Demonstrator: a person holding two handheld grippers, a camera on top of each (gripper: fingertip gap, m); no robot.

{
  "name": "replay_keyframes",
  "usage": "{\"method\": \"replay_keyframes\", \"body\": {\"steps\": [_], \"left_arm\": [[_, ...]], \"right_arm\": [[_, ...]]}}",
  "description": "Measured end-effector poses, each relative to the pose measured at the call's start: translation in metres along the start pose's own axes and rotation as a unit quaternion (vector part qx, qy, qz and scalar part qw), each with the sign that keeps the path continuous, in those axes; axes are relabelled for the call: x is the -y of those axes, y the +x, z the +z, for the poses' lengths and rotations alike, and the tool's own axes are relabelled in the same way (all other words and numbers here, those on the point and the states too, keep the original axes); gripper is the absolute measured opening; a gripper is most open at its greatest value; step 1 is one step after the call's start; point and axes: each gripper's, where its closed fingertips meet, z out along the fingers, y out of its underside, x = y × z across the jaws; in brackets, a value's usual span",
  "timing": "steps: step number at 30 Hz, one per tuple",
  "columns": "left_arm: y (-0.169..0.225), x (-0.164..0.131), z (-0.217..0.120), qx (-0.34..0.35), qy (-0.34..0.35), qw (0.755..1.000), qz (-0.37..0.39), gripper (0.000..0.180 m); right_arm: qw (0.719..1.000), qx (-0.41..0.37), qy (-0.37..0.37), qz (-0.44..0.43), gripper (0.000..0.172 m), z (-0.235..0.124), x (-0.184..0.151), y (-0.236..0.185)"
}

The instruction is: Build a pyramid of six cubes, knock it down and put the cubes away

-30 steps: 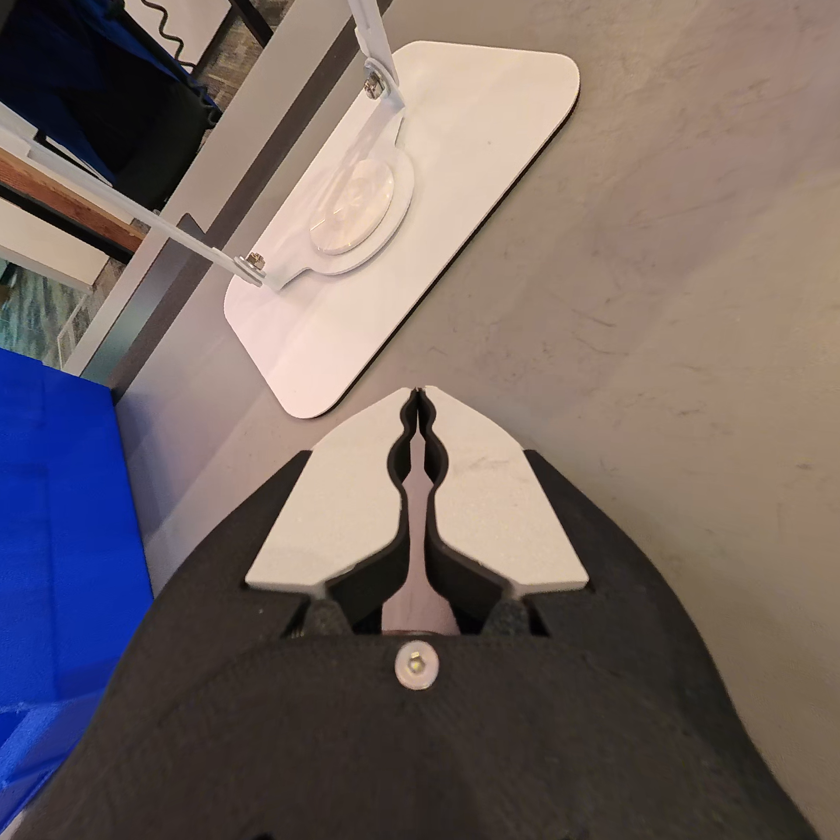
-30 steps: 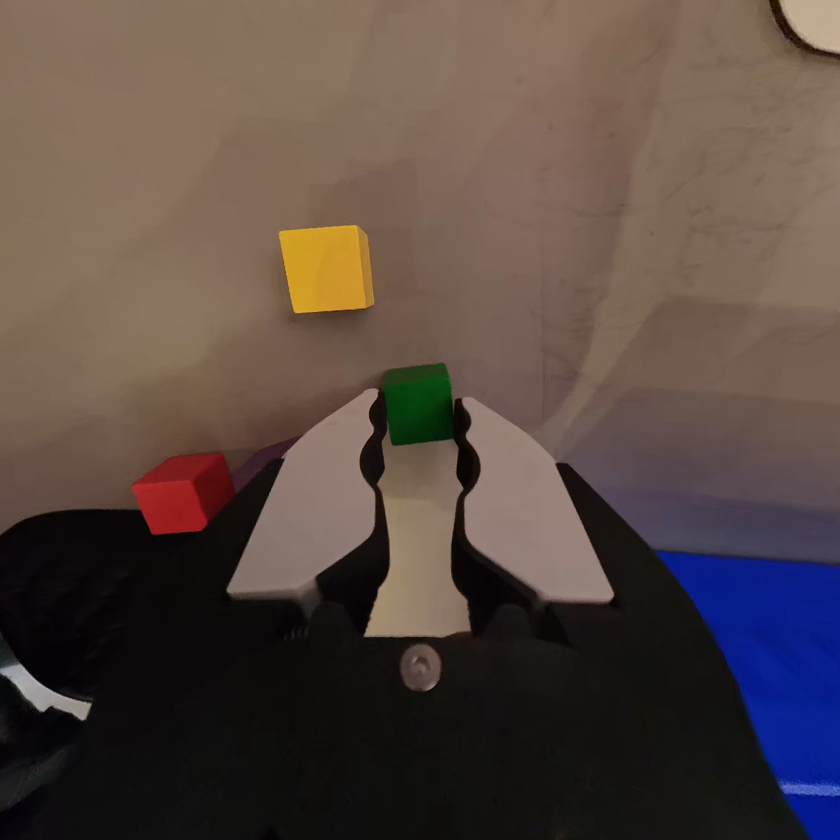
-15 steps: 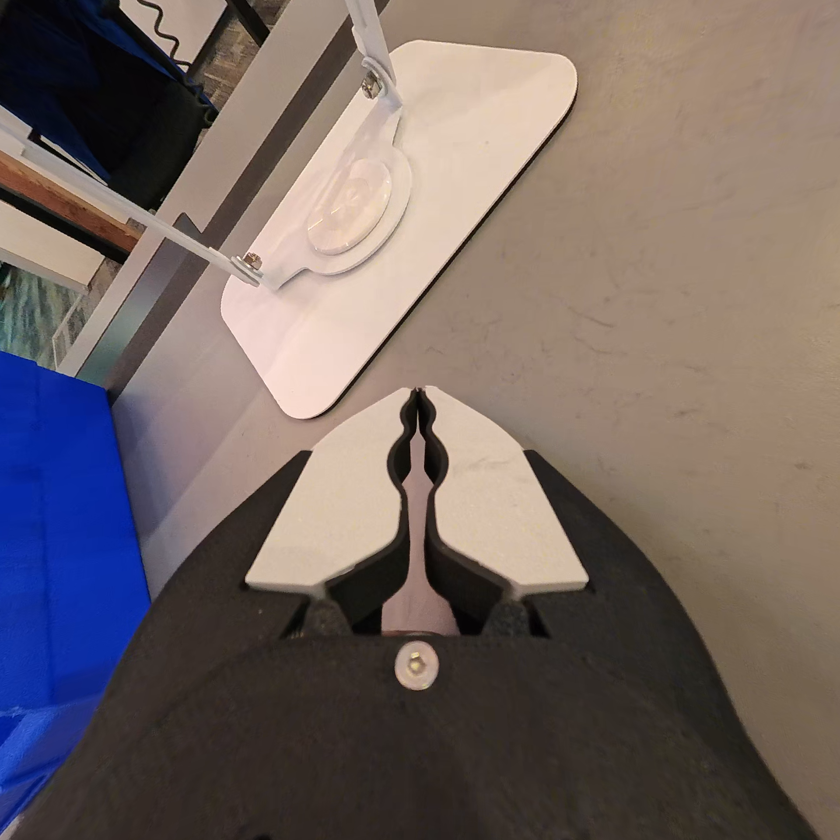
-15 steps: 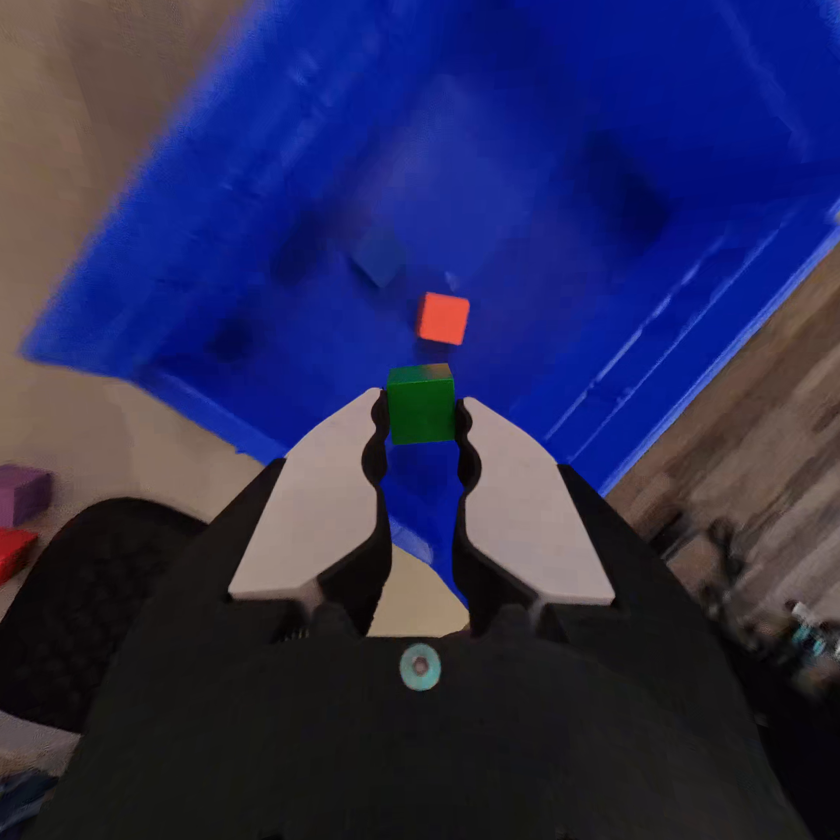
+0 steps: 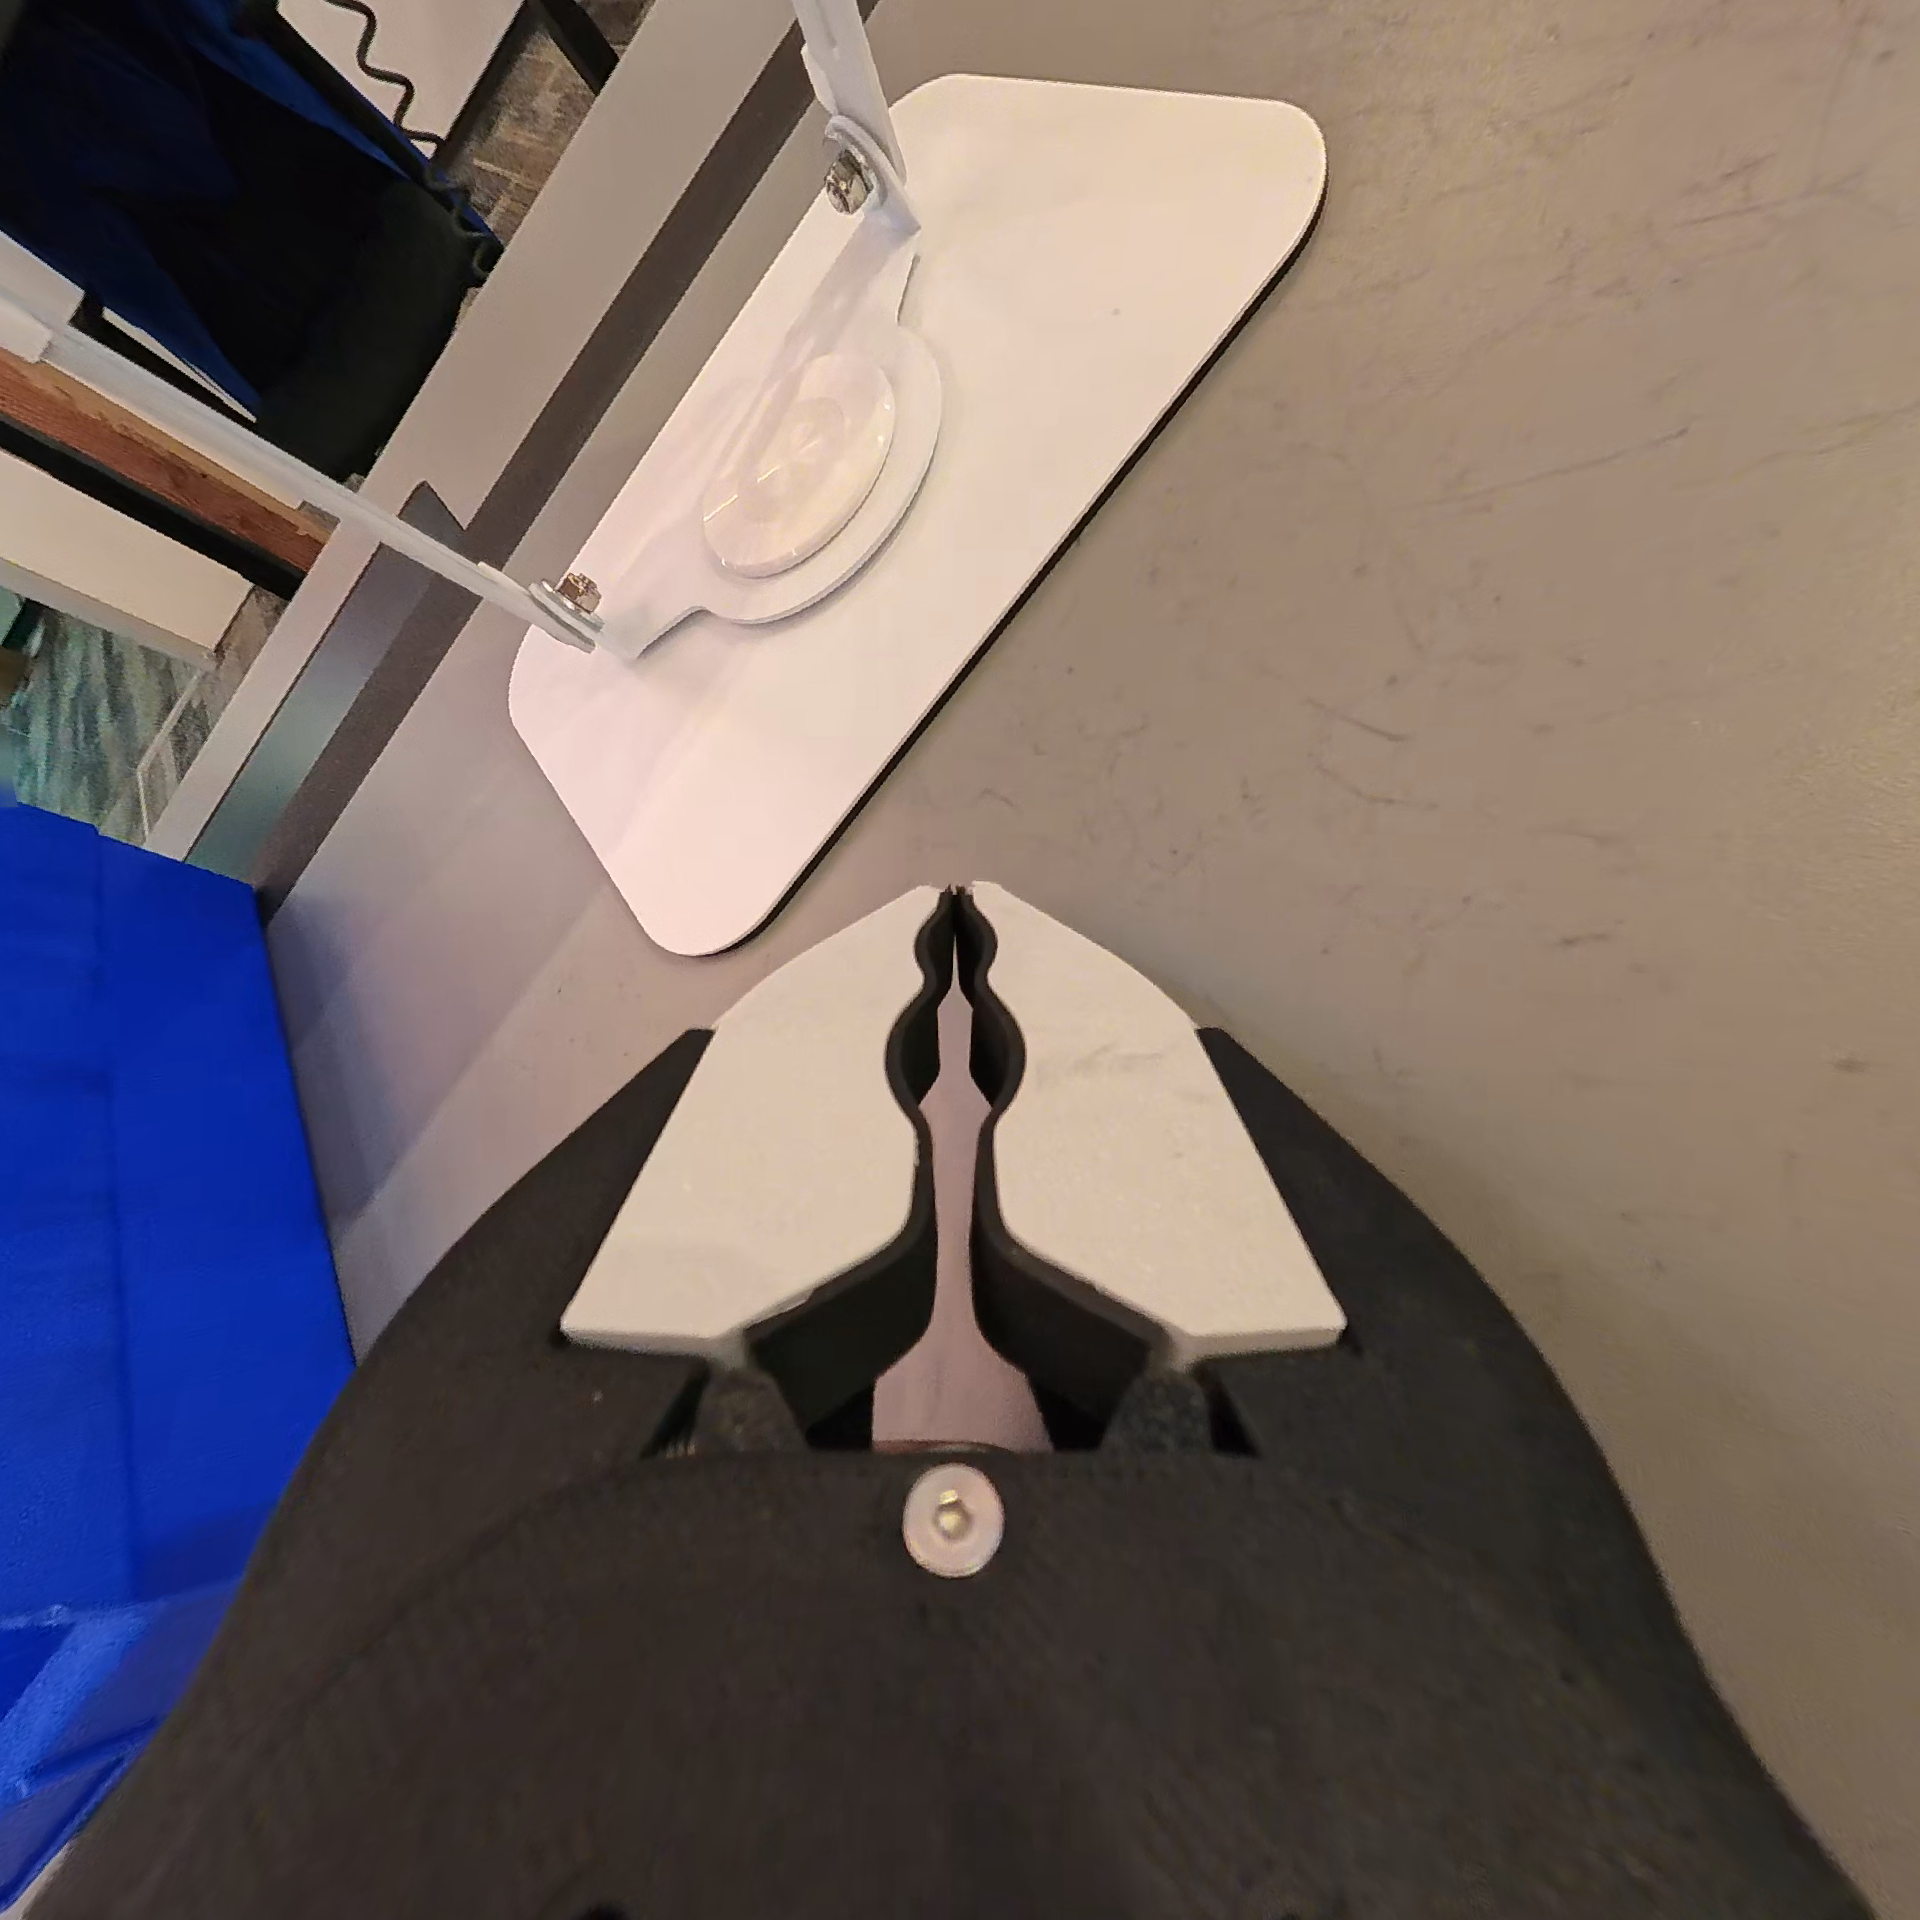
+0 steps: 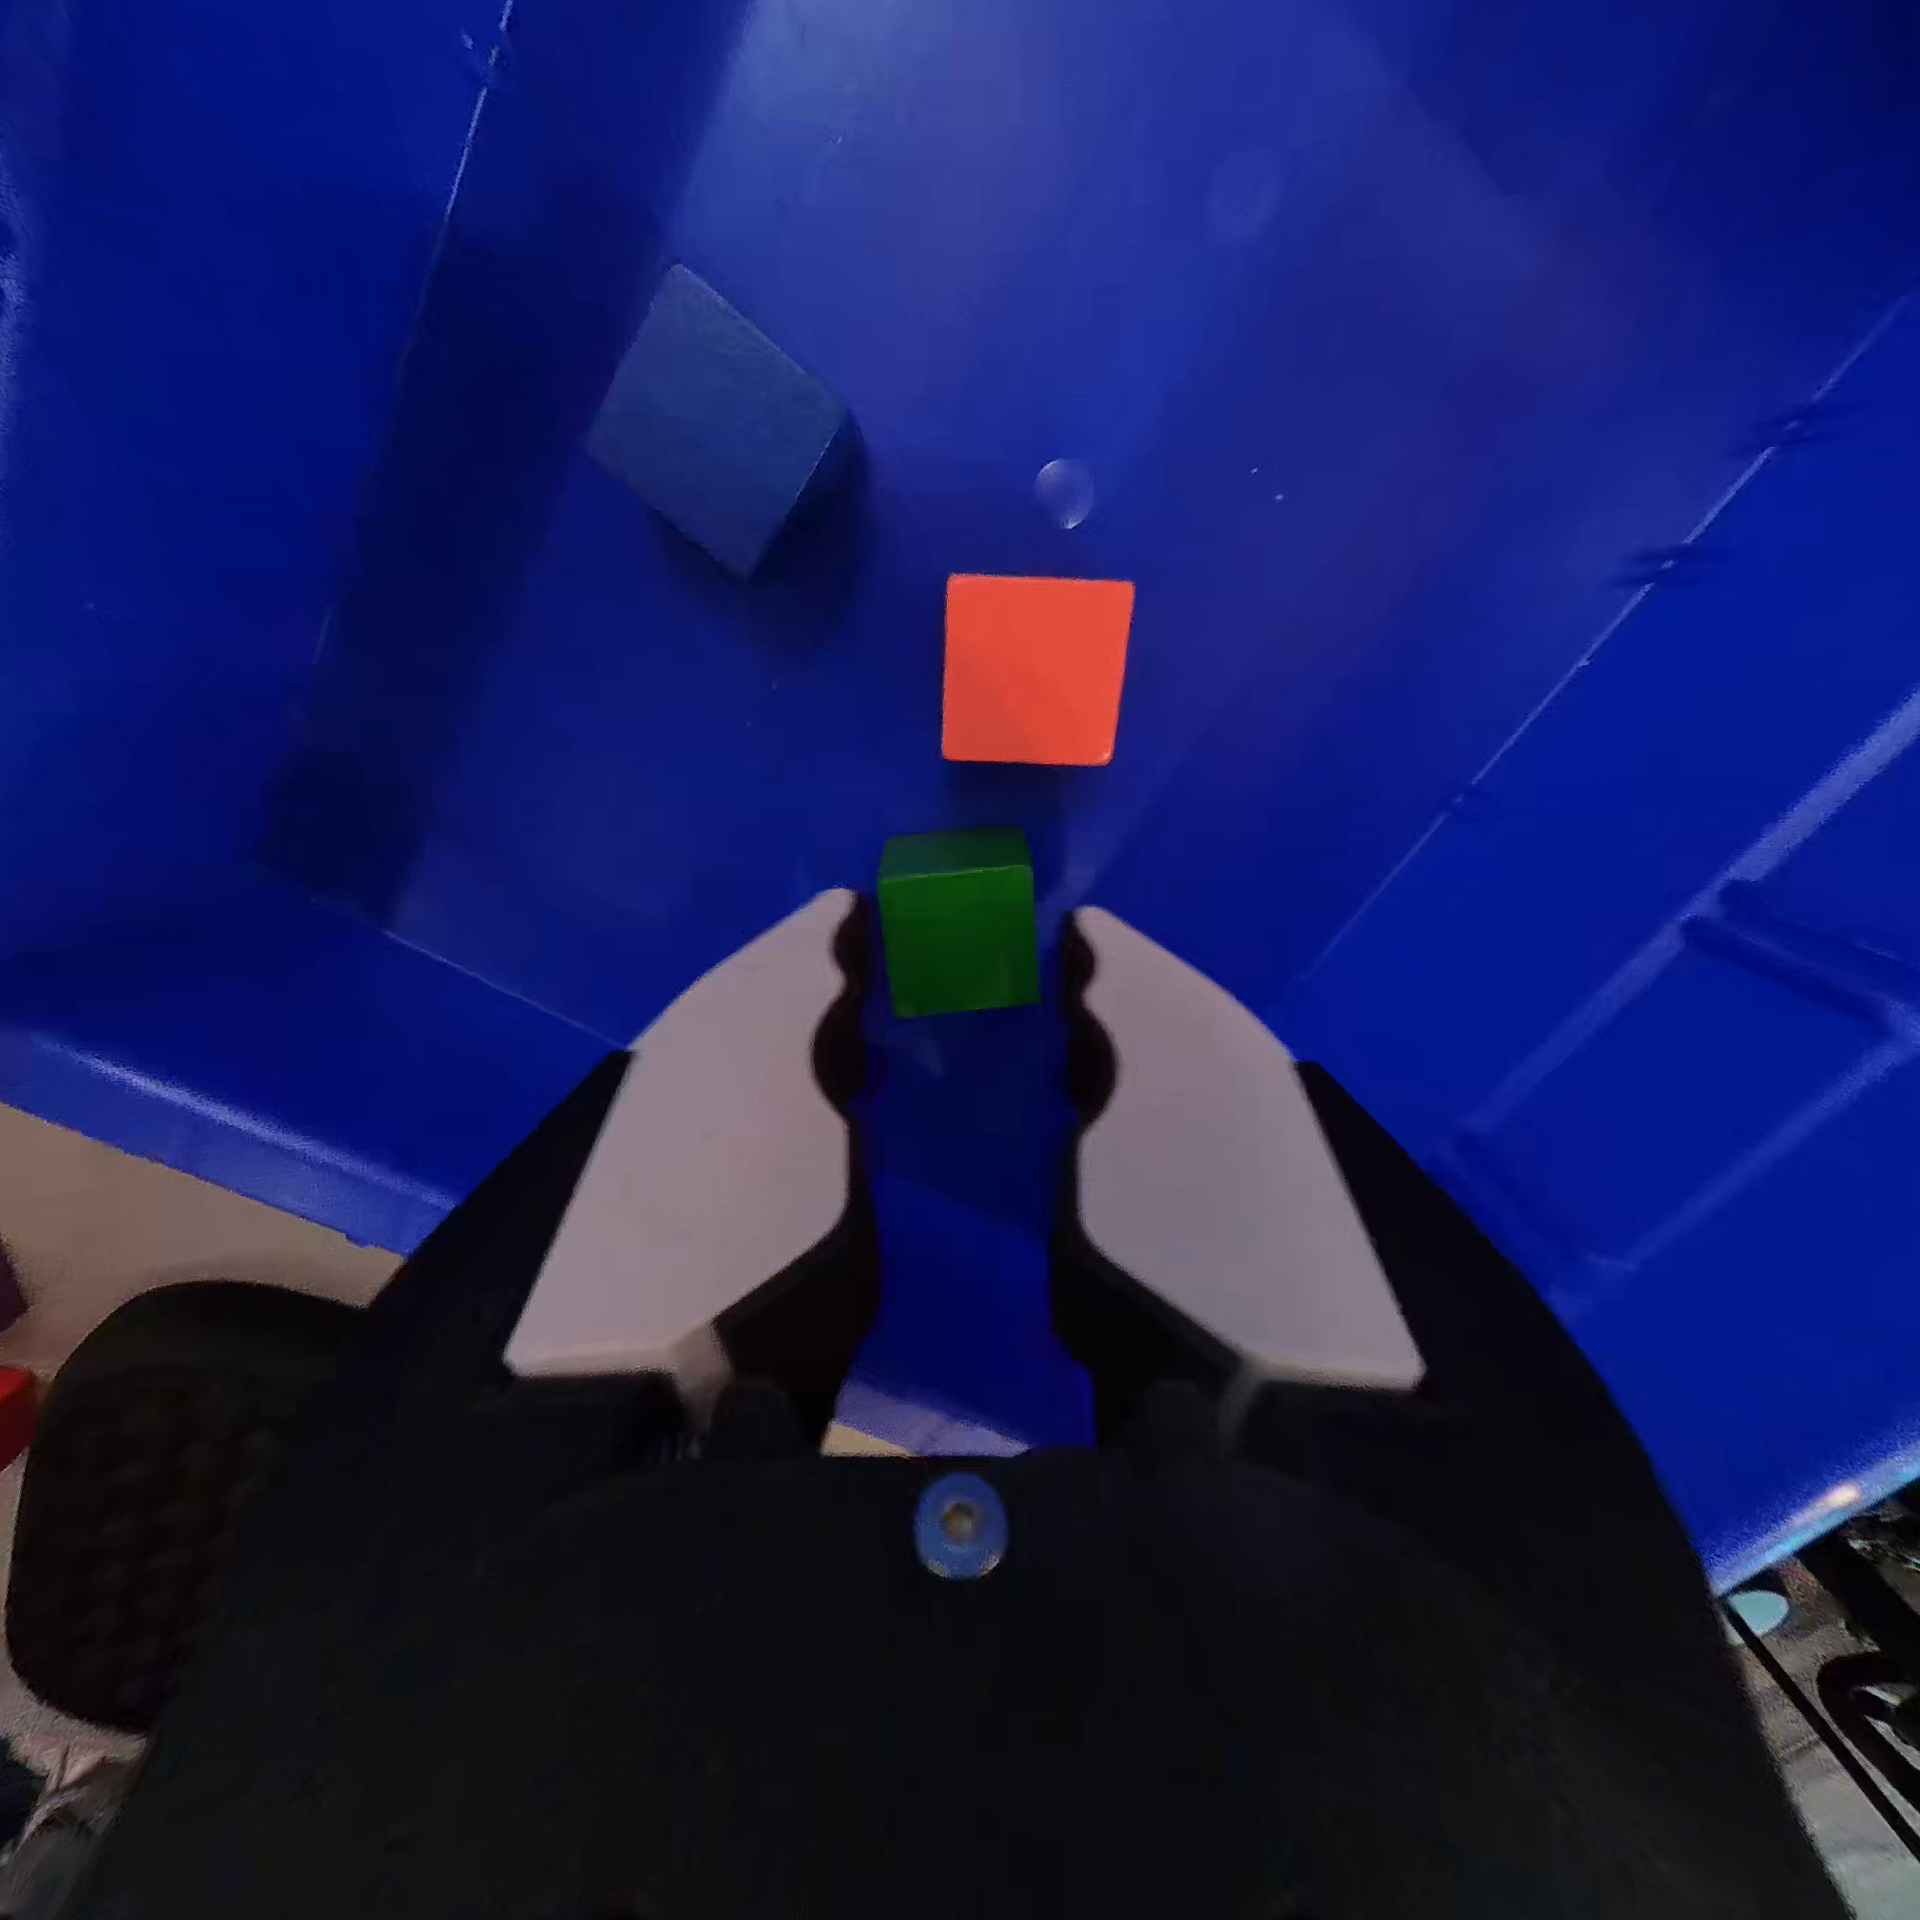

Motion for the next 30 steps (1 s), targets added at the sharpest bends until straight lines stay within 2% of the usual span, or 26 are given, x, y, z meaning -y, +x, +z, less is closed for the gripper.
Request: {"method": "replay_keyframes", "body": {"steps": [1, 2, 5, 7, 9, 10, 13, 16, 19, 24, 28, 30], "left_arm": [[0.0, 0.0, 0.0, 0.0, 0.0, 1.0, 0.001, 0.0], [0.0, 0.0, 0.0, 0.0, -0.001, 1.0, 0.001, 0.0], [0.0, 0.0, 0.0, 0.0, 0.0, 1.0, 0.0, 0.0], [0.0, 0.0, 0.0, -0.001, 0.0, 1.0, -0.001, 0.0], [0.0, 0.0, 0.0, -0.002, 0.0, 1.0, -0.002, 0.0], [0.0, 0.0, 0.0, -0.002, 0.0, 1.0, -0.001, 0.0], [0.001, 0.0, 0.0, -0.002, 0.0, 1.0, 0.0, 0.0], [0.0, 0.0, 0.0, -0.002, 0.001, 1.0, 0.0, 0.0], [0.001, 0.0, 0.0, -0.001, 0.0, 1.0, 0.001, 0.0], [0.001, 0.0, 0.0, 0.001, -0.002, 1.0, 0.005, 0.0], [0.001, -0.001, 0.001, 0.002, -0.003, 1.0, 0.004, 0.0], [0.001, -0.001, 0.001, 0.002, -0.004, 1.0, 0.006, 0.0]], "right_arm": [[1.0, -0.008, 0.007, 0.001, 0.051, -0.002, 0.001, 0.002], [1.0, -0.02, 0.016, 0.001, 0.058, -0.007, 0.002, 0.004], [0.995, -0.045, 0.081, -0.044, 0.061, -0.045, 0.009, -0.014], [0.982, -0.004, 0.123, -0.141, 0.052, -0.074, 0.007, -0.067], [0.944, 0.033, 0.157, -0.289, 0.048, -0.089, -0.005, -0.131], [0.929, 0.043, 0.155, -0.332, 0.05, -0.088, -0.014, -0.155], [0.928, 0.071, 0.088, -0.356, 0.052, -0.067, -0.047, -0.194], [0.925, 0.084, 0.044, -0.368, 0.05, -0.047, -0.069, -0.215], [0.901, 0.08, 0.043, -0.425, 0.047, -0.034, -0.077, -0.228], [0.855, 0.07, 0.037, -0.512, 0.033, -0.033, -0.08, -0.231], [0.839, 0.086, 0.016, -0.537, 0.034, -0.029, -0.083, -0.231], [0.836, 0.089, -0.002, -0.542, 0.028, -0.023, -0.087, -0.23]]}}
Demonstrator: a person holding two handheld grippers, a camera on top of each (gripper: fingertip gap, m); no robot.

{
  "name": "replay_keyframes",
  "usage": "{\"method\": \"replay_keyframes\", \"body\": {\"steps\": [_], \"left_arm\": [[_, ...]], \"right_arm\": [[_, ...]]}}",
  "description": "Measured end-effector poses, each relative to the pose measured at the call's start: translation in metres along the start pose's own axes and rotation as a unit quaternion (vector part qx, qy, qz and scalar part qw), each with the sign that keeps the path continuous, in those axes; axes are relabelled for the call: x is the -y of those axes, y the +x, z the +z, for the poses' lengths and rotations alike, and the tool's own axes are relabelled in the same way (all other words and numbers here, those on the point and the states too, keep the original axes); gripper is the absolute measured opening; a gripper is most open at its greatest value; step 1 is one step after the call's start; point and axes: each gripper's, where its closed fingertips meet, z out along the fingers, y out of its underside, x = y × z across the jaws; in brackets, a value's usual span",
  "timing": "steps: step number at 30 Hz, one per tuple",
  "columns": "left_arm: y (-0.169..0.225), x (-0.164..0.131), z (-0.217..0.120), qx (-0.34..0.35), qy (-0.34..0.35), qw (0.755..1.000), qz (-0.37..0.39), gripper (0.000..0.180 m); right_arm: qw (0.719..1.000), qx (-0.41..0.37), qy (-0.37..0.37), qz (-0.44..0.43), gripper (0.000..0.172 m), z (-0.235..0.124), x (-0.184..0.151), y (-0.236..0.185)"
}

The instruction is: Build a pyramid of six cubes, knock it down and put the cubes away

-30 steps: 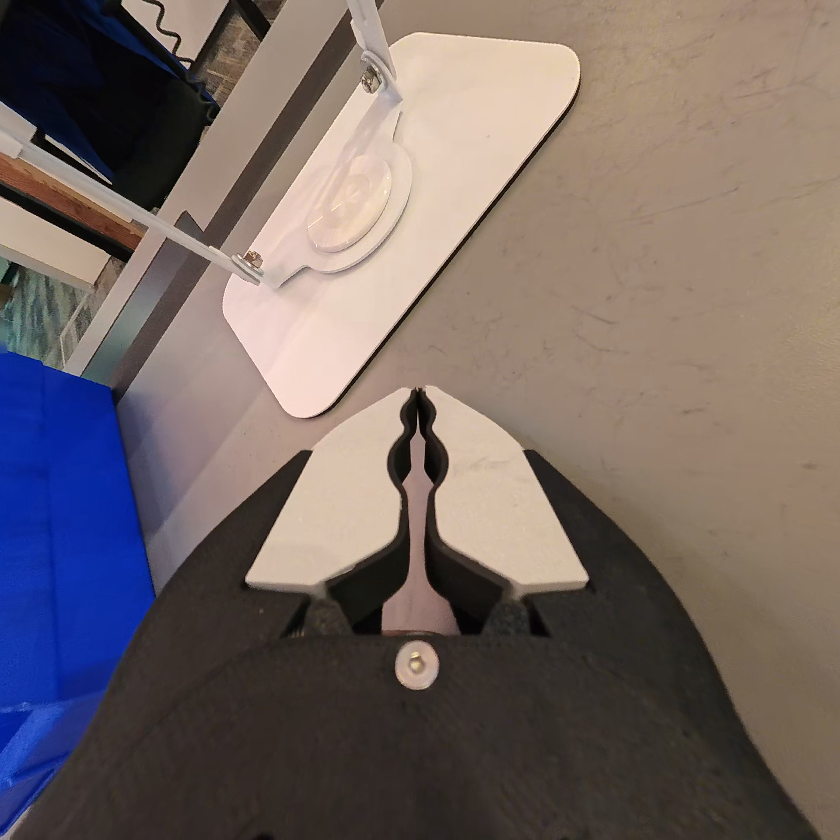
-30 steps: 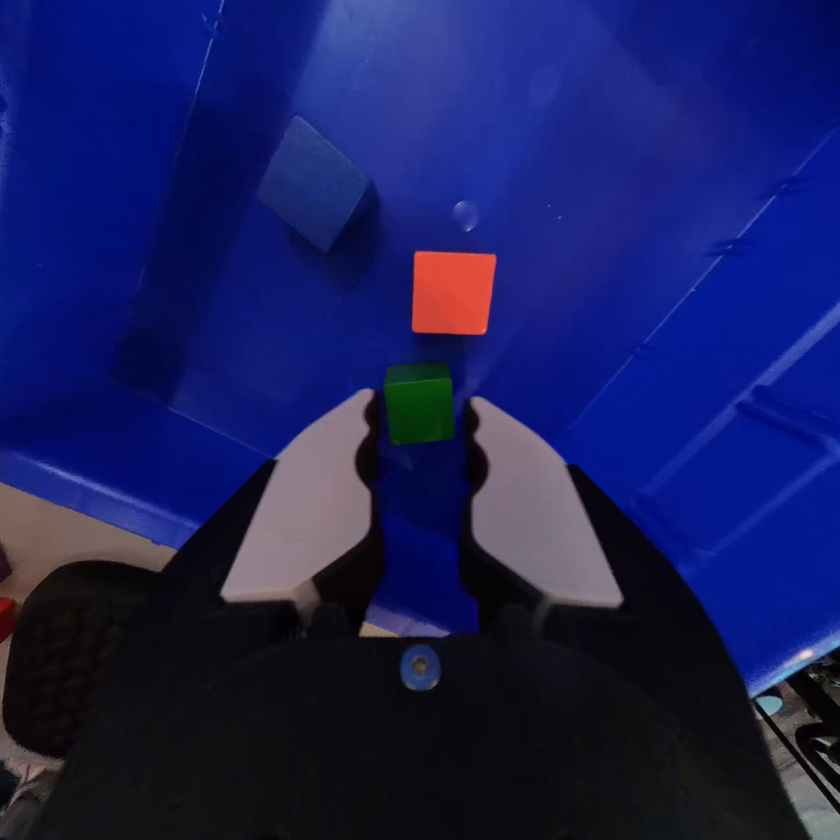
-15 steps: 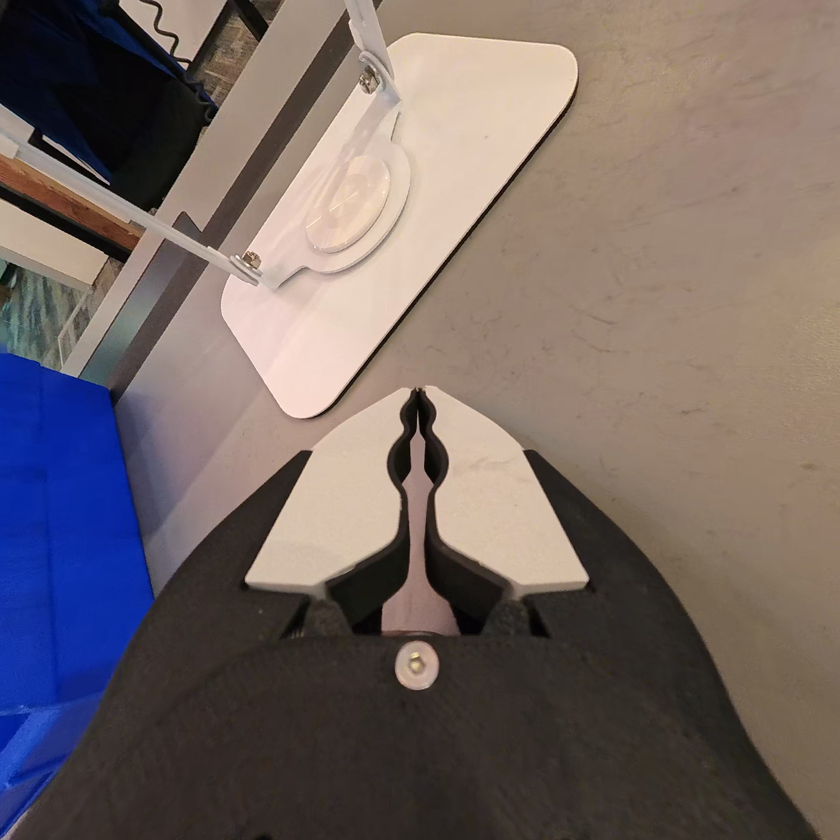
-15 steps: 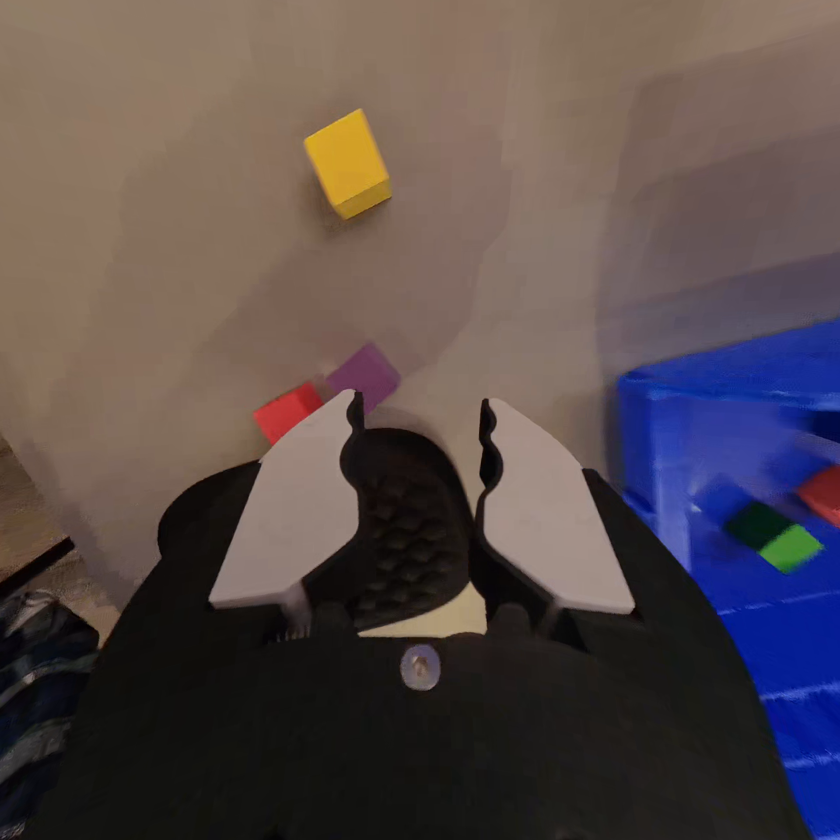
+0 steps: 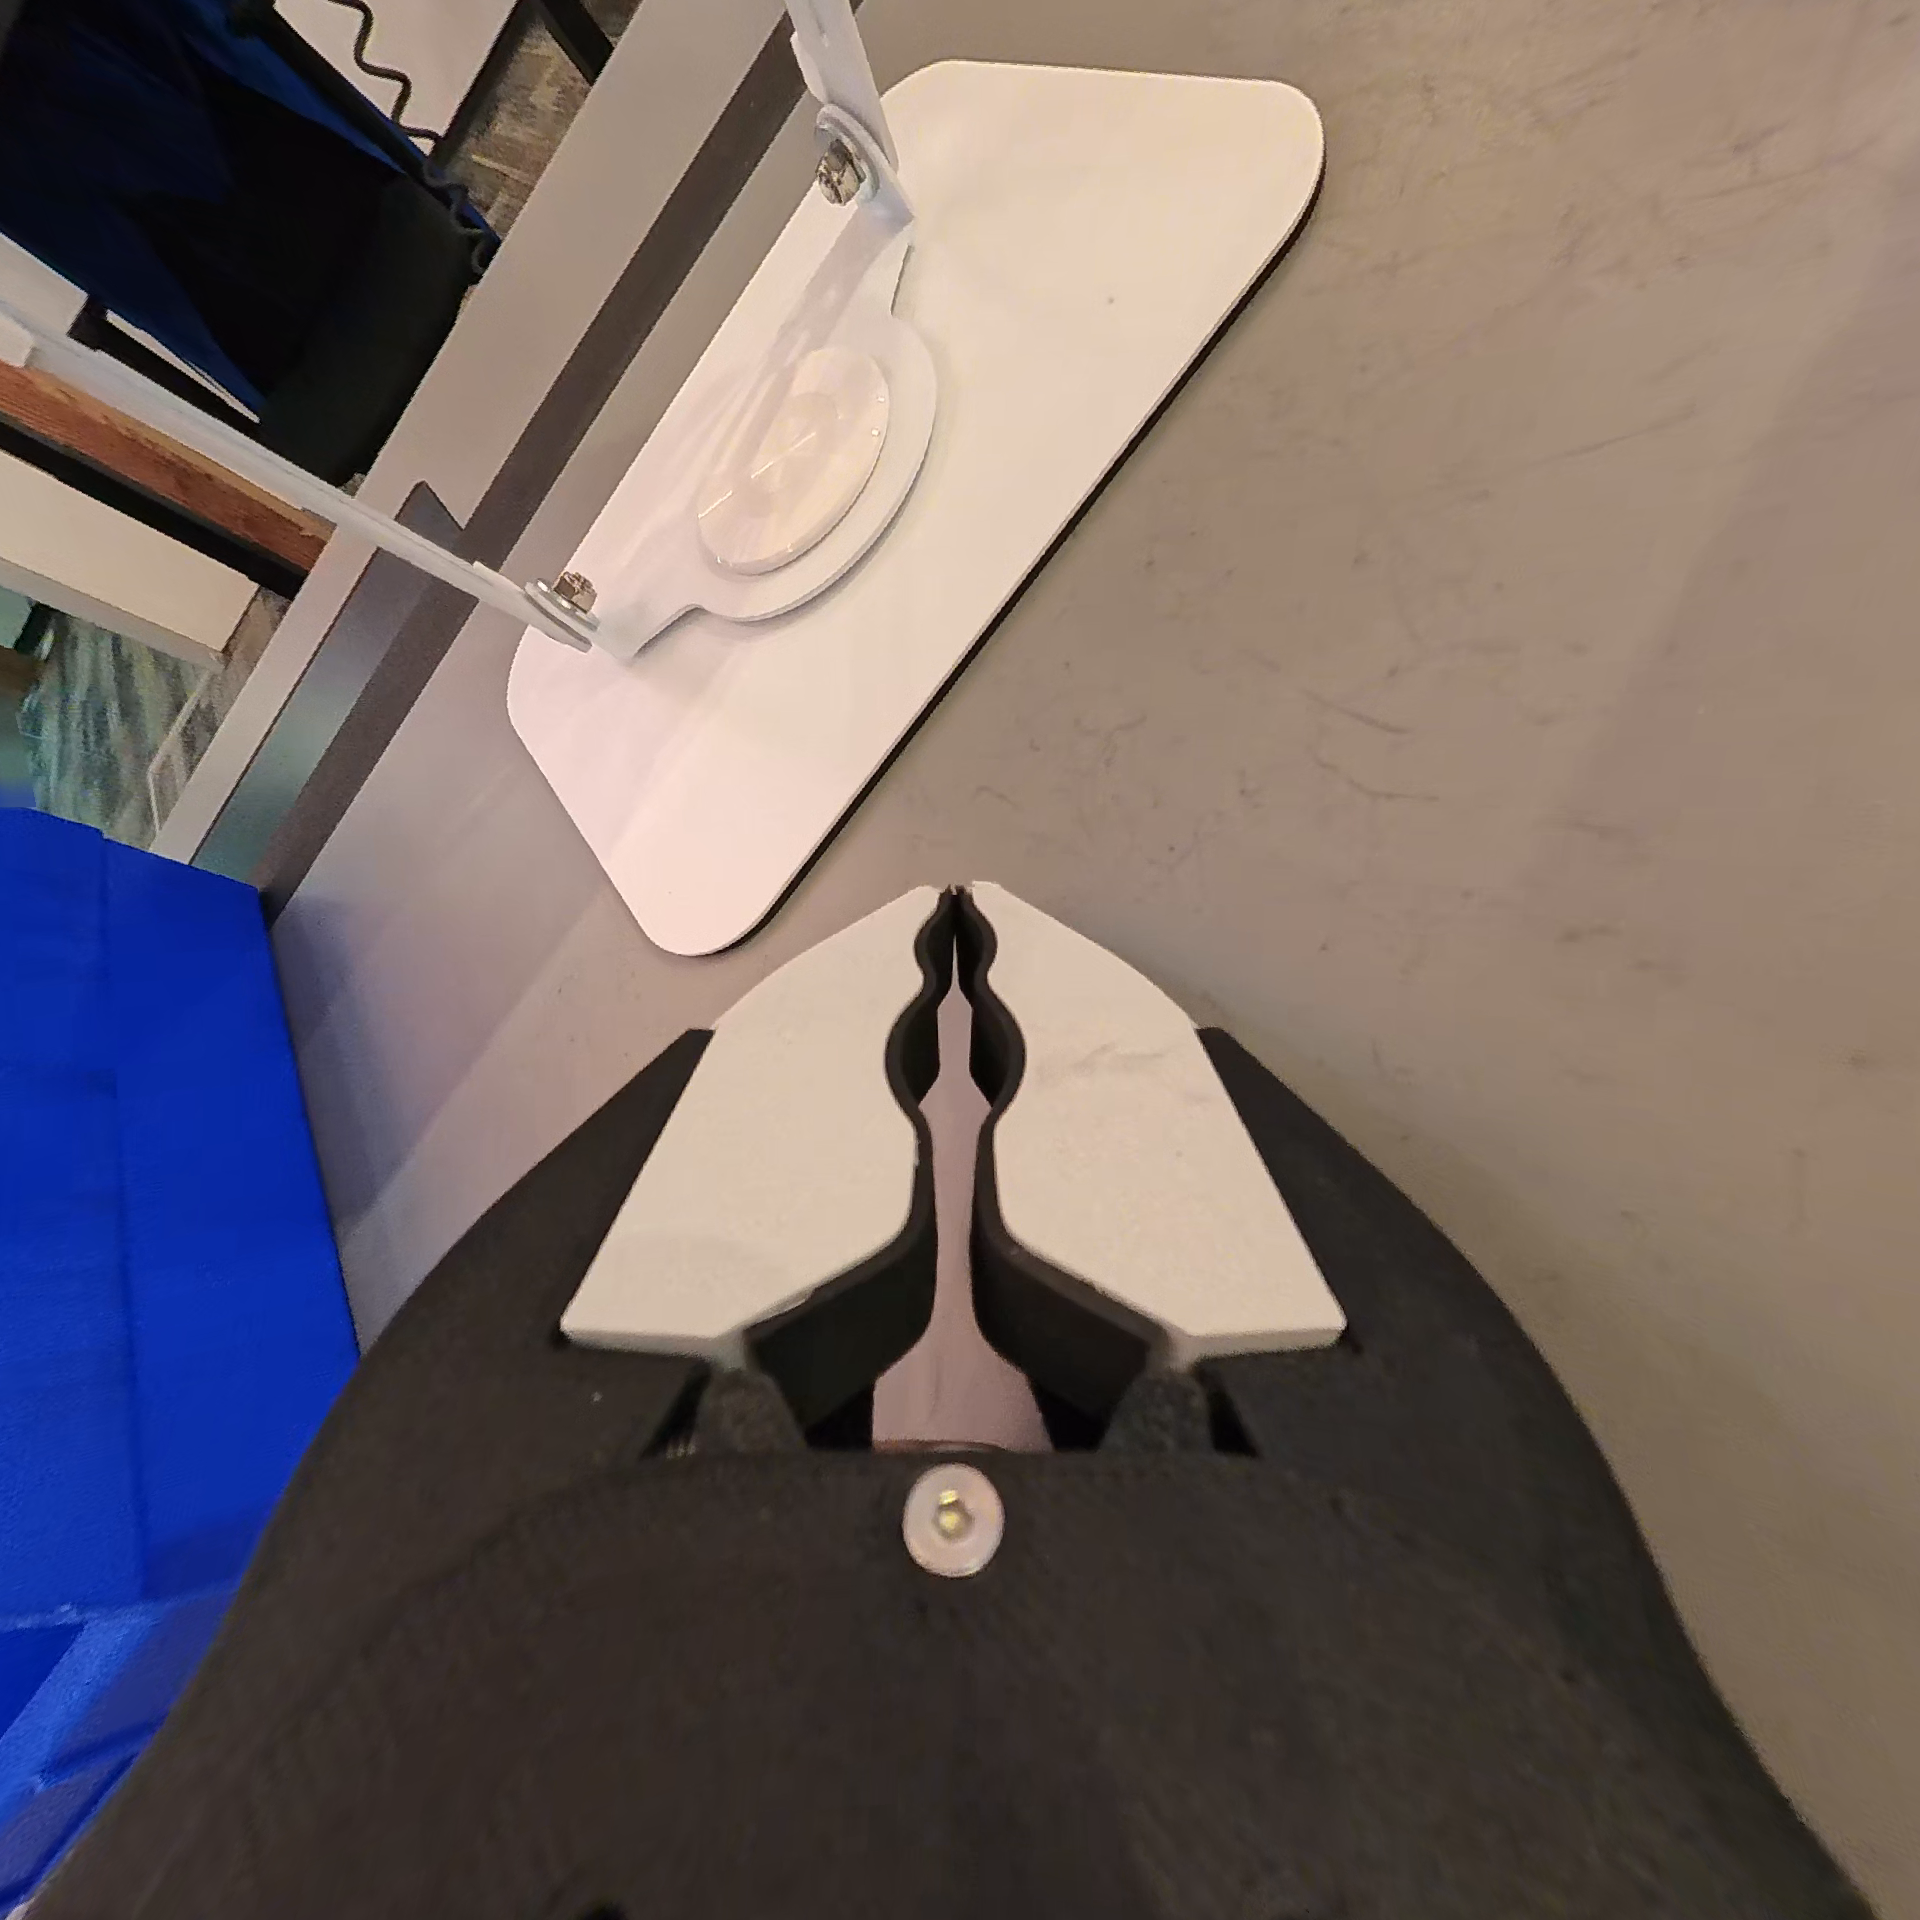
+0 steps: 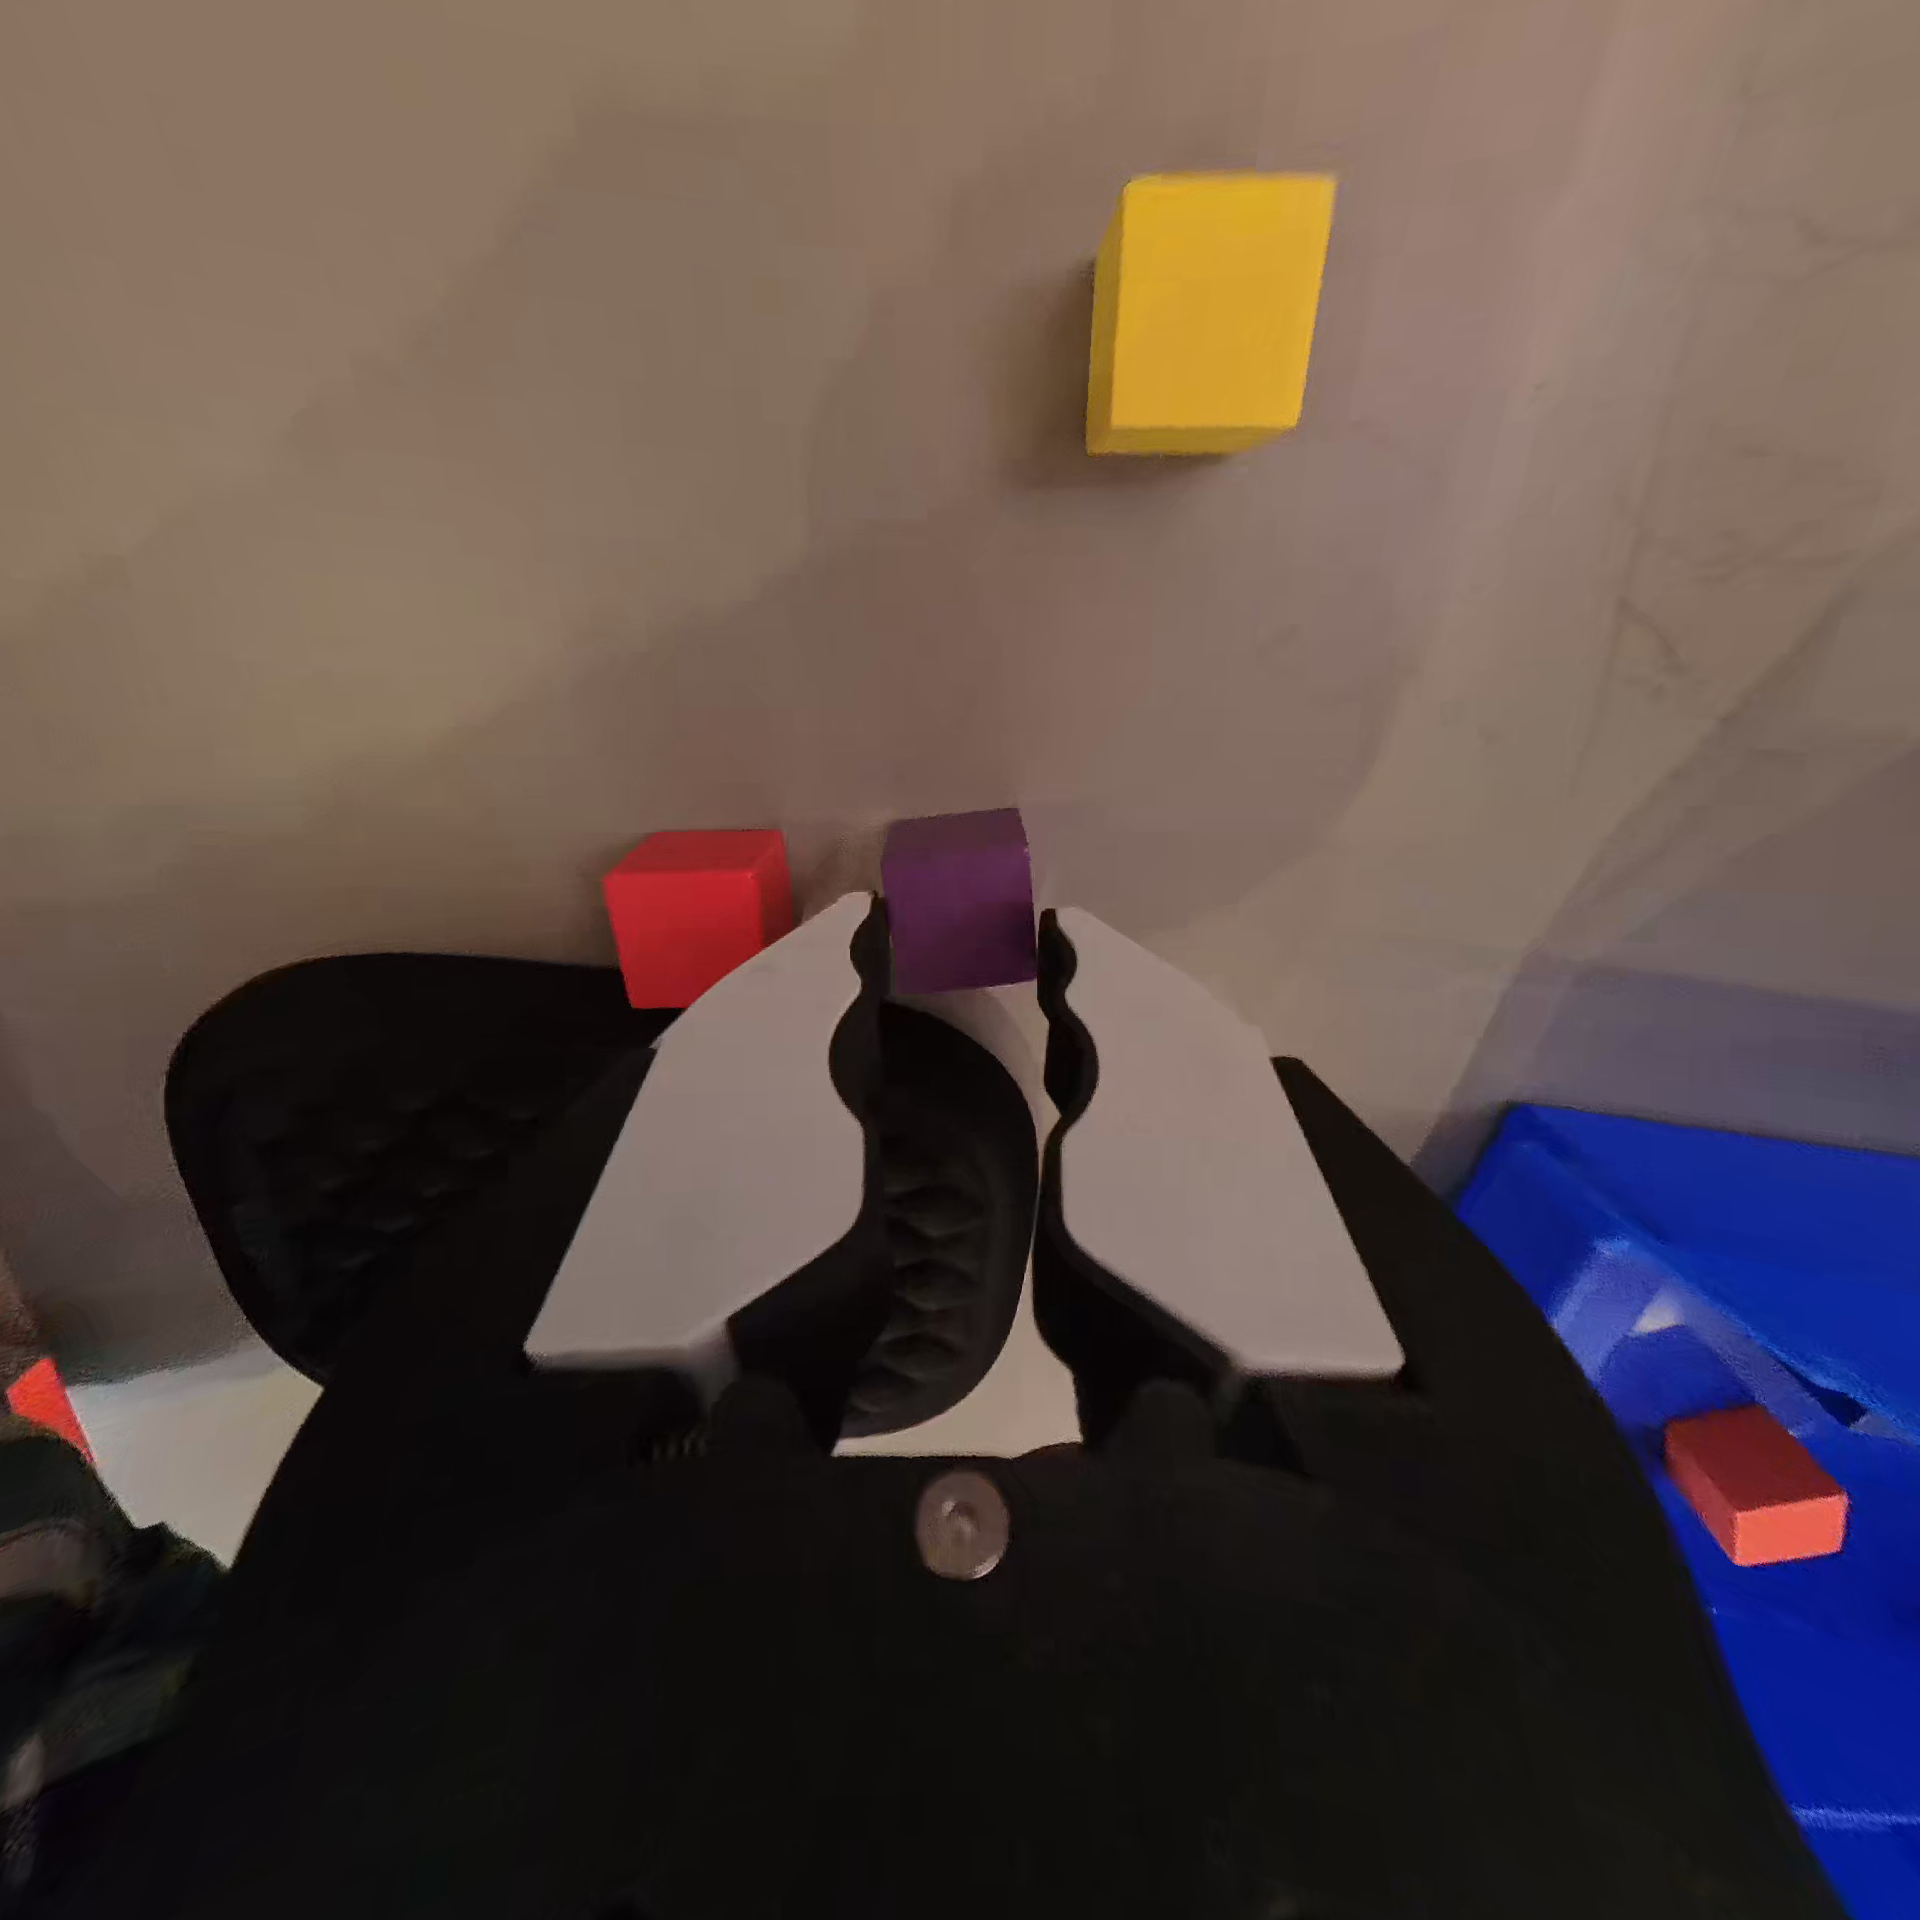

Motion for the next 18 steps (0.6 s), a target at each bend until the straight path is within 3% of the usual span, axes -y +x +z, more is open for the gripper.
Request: {"method": "replay_keyframes", "body": {"steps": [5, 8, 12, 14, 18], "left_arm": [[0.0, 0.0, 0.0, 0.0, 0.0, 1.0, 0.001, 0.0], [0.0, 0.0, 0.0, 0.0, -0.001, 1.0, 0.003, 0.0], [0.0, 0.0, 0.0, 0.0, 0.0, 1.0, 0.002, 0.0], [0.0, 0.0, 0.0, -0.001, 0.0, 1.0, 0.001, 0.0], [0.0, 0.0, 0.0, -0.002, 0.0, 1.0, 0.001, 0.0]], "right_arm": [[1.0, -0.016, 0.021, 0.014, 0.027, -0.009, 0.002, 0.009], [0.99, -0.085, 0.074, 0.088, 0.027, -0.058, -0.008, 0.045], [0.962, -0.169, 0.105, 0.189, 0.027, -0.114, -0.05, 0.104], [0.96, -0.179, 0.082, 0.198, 0.027, -0.114, -0.071, 0.124], [0.969, -0.141, 0.037, 0.201, 0.027, -0.075, -0.094, 0.146]]}}
